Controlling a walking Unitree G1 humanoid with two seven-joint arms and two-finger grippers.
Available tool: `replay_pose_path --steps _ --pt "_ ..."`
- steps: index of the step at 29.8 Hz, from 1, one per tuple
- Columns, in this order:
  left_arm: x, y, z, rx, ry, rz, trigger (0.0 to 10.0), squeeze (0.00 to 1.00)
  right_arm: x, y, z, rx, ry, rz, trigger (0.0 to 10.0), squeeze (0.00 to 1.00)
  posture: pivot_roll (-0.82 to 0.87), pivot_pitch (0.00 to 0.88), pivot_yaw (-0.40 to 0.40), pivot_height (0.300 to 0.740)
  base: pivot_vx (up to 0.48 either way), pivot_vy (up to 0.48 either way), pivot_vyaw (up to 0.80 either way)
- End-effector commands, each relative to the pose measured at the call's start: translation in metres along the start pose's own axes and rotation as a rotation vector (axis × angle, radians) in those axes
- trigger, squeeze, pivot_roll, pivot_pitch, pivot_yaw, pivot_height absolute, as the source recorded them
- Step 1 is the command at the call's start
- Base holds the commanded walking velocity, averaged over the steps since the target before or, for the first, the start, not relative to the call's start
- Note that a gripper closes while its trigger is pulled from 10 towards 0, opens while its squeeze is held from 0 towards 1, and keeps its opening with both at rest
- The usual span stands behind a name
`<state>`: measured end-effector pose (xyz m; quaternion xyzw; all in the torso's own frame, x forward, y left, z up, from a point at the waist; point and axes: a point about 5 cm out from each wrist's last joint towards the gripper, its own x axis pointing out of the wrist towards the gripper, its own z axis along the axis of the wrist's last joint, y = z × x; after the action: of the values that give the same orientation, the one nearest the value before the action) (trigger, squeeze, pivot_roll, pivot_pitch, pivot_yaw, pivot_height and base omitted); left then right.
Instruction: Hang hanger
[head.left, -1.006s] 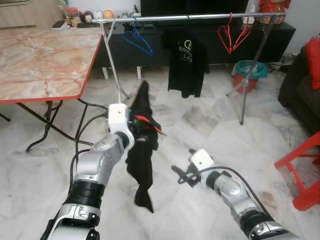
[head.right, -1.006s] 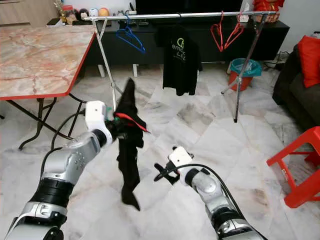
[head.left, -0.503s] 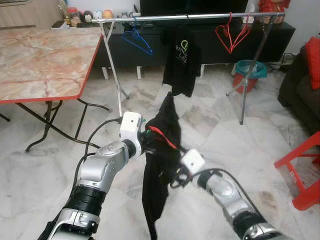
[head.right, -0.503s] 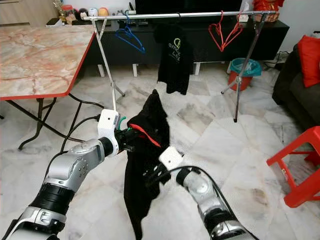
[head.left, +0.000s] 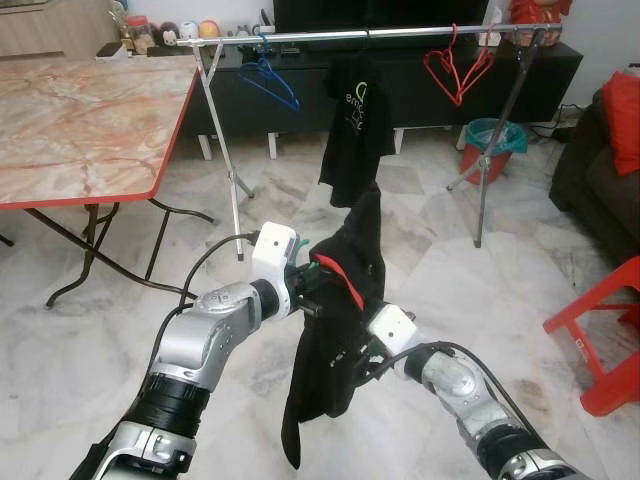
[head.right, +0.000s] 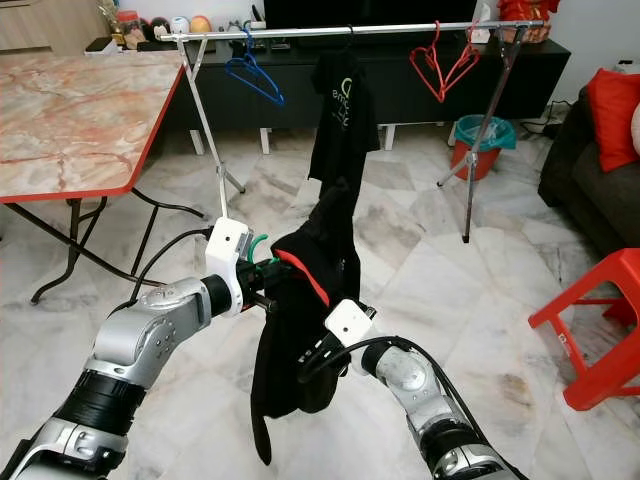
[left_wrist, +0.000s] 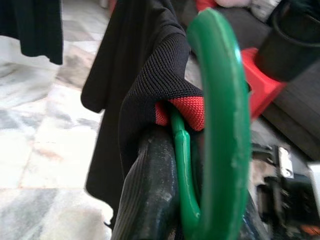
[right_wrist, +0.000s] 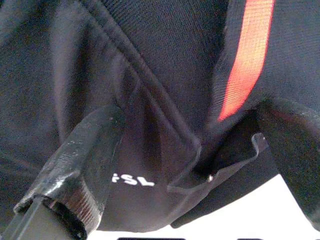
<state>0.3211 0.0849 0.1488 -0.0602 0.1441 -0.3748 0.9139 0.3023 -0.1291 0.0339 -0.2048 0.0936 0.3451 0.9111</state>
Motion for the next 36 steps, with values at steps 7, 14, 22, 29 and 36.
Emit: replay_pose_path --steps 7,14,22,29,36 --pt "-0.003 -0.013 0.001 0.015 0.003 -0.076 10.0 0.00 0.005 -0.006 0.013 -0.073 -0.050 -0.064 10.0 0.00 0.04 0.000 0.028 0.740 0.000 0.000 0.00" --pt "-0.004 -0.015 0.001 0.019 0.006 -0.103 10.0 0.00 0.007 -0.009 0.018 -0.106 -0.069 -0.119 10.0 0.00 0.04 0.000 0.030 0.740 0.000 0.000 0.00" --pt "-0.004 -0.016 0.000 0.018 0.008 -0.108 10.0 0.00 0.005 -0.023 0.025 -0.163 -0.100 -0.276 10.0 0.00 0.04 0.000 0.032 0.740 0.000 0.000 0.00" --pt "-0.004 -0.016 -0.001 0.021 0.016 -0.113 10.0 0.00 0.007 -0.016 0.024 -0.122 -0.099 -0.212 10.0 0.00 0.03 0.000 0.033 0.740 0.000 0.000 0.00" --pt "-0.007 -0.011 -0.003 0.026 0.030 -0.099 10.0 0.00 0.004 0.007 0.004 -0.051 -0.026 -0.027 10.0 0.00 0.03 0.000 0.033 0.740 0.000 0.000 0.00"
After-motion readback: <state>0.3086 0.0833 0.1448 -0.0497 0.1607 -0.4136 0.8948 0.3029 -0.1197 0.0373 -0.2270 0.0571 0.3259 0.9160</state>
